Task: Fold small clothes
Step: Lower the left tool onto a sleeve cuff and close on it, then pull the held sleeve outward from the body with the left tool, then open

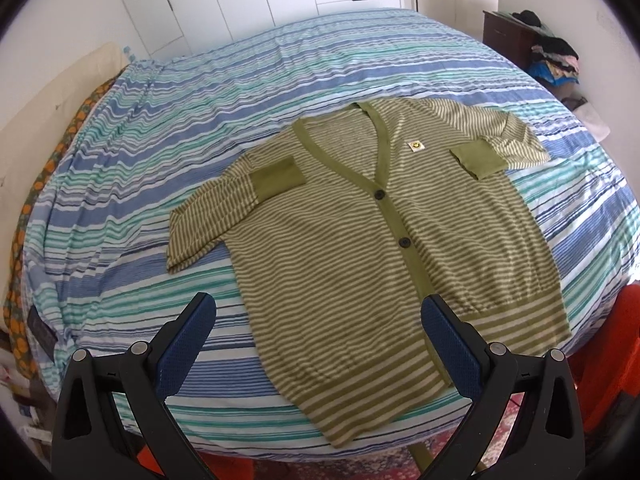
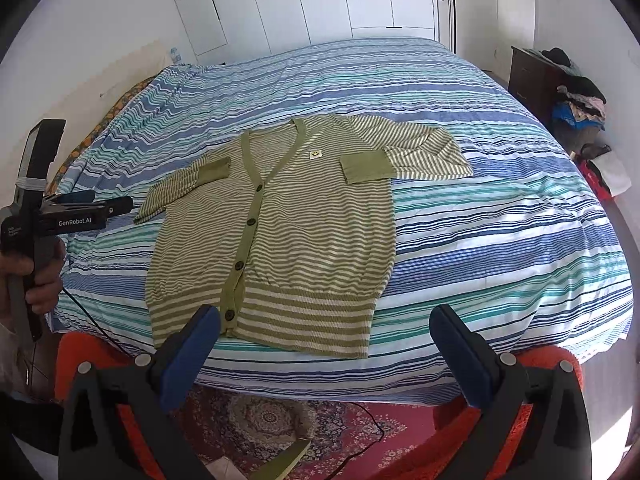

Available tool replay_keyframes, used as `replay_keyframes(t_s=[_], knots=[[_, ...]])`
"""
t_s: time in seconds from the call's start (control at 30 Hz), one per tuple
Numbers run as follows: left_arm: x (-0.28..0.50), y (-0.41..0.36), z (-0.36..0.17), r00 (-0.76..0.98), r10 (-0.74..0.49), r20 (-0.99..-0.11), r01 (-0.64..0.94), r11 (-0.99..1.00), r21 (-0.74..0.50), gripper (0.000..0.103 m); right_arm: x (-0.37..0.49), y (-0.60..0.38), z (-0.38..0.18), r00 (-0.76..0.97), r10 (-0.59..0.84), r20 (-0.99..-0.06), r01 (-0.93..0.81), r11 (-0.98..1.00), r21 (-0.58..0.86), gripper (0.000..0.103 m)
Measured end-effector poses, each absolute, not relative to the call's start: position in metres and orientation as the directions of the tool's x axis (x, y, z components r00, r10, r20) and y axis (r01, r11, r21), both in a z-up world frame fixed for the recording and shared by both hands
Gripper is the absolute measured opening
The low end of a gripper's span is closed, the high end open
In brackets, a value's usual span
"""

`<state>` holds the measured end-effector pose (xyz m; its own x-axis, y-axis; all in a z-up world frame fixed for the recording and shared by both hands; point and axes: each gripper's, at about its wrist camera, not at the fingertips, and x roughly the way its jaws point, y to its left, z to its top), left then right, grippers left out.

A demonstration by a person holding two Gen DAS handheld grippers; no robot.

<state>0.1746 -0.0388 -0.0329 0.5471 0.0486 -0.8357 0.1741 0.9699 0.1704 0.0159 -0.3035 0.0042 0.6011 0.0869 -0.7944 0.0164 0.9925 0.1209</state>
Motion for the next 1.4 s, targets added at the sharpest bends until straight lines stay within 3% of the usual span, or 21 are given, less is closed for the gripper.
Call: replay_keyframes(t_s=[0.13,0.5,0.73,0.83,0.9,0.93,0.97,1.03,1.17,1.2,1.27,1.4], knots=[[0.163,-0.044,-0.042,0.509,0.009,-0.861,0.170,0.979,0.111,0.102,0.026,-0.302,0.011,0.612,0.073,-0.788,0.003,0.995,0.095,0.103],[0.162,-0.039,-0.057,0.491,0.044,-0.870,0.204,0.965,0.165,0.102,0.021,-0.271,0.002,0.595,0.101,-0.797,-0.050,0.995,0.089,0.103],[0.293,0.046,-0.090,0.439,-0.048,-0.897,0.174,0.984,0.032,0.102,0.028,-0.270,-0.023,0.550,0.111,-0.828,-0.057,0.994,0.095,0.103],[0.353,0.054,-0.113,0.492,0.031,-0.870,0.192,0.971,0.143,0.099,0.036,-0.276,-0.036,0.526,0.111,-0.843,-0.034,0.993,0.110,0.103],[0.384,0.046,-0.140,0.480,0.077,-0.874,0.269,0.935,0.230,0.084,0.042,-0.280,-0.044,0.508,0.111,-0.854,-0.020,0.993,0.117,0.103],[0.397,0.040,-0.157,0.452,0.092,-0.887,0.309,0.917,0.253,0.069,0.046,-0.282,-0.046,0.502,0.112,-0.858,-0.015,0.993,0.120,0.103],[0.408,0.036,-0.173,0.420,0.107,-0.901,0.340,0.902,0.266,0.062,0.048,-0.283,-0.048,0.497,0.111,-0.861,-0.011,0.992,0.122,0.103],[0.426,0.032,-0.200,0.383,0.135,-0.914,0.362,0.888,0.283,0.059,0.053,-0.286,-0.051,0.490,0.109,-0.865,-0.003,0.992,0.123,0.103],[0.446,0.031,-0.224,0.384,0.172,-0.907,0.352,0.881,0.316,0.066,0.060,-0.290,-0.061,0.467,0.101,-0.878,0.013,0.993,0.121,0.103],[0.448,0.032,-0.225,0.381,0.158,-0.911,0.348,0.888,0.299,0.064,0.061,-0.290,-0.063,0.458,0.101,-0.883,0.018,0.992,0.123,0.103],[0.453,0.043,-0.220,0.360,0.102,-0.927,0.309,0.925,0.221,0.004,0.063,-0.290,-0.068,0.446,0.102,-0.889,0.022,0.992,0.125,0.103],[0.444,0.095,-0.174,0.438,0.006,-0.899,0.114,0.992,0.062,0.005,0.065,-0.285,-0.066,0.446,0.100,-0.889,0.012,0.993,0.118,0.103]])
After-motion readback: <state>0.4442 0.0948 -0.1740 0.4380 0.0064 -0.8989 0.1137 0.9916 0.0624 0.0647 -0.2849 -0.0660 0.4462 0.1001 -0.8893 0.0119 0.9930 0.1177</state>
